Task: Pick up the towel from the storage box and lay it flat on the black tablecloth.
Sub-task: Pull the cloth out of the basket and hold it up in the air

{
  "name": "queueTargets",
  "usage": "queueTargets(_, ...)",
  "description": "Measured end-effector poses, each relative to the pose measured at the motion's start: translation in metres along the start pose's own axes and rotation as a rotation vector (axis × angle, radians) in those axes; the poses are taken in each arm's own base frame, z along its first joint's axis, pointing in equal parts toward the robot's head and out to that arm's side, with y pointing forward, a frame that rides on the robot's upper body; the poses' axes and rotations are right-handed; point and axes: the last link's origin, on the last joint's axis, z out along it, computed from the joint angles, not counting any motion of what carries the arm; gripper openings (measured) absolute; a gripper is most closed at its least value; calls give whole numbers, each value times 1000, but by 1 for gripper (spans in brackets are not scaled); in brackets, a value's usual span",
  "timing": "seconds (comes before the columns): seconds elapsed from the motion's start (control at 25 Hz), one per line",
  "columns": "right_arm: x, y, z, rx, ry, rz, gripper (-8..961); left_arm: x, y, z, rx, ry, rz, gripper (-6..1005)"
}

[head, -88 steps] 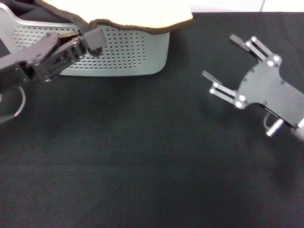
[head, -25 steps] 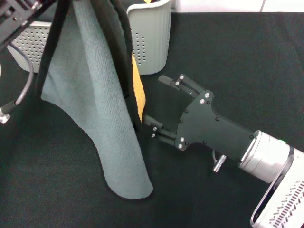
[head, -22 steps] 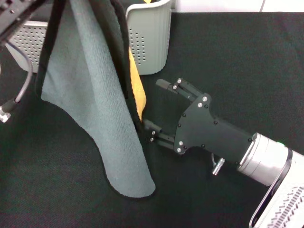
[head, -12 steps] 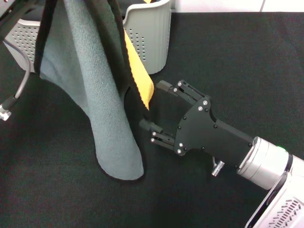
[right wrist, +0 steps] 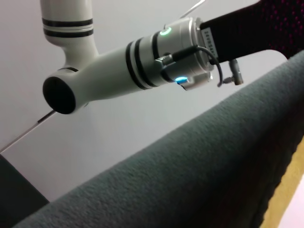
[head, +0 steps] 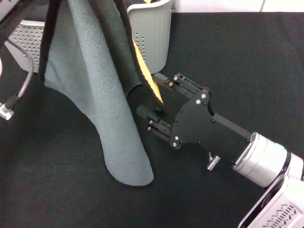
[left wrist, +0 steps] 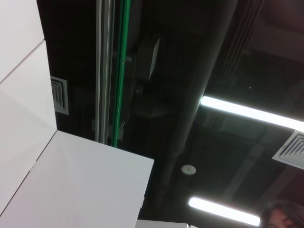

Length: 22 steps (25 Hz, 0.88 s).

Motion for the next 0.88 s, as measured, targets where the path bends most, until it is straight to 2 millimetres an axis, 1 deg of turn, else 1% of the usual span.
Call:
queueTargets(0.12,-1,2,-2,-5,0,-6,662,2,0,-1,4,6,7,39)
queueTargets(0.32,-3,6,-9,9,11,3,615,5,1,-4,18,17,22,38)
queueTargets(0.56,-2,4,-10,24,18,10,561,4,1,-5,19,17,20,38)
queueTargets(0.88,-2,7,-11,18,21,16,467,3,1,-7,28,21,15,38)
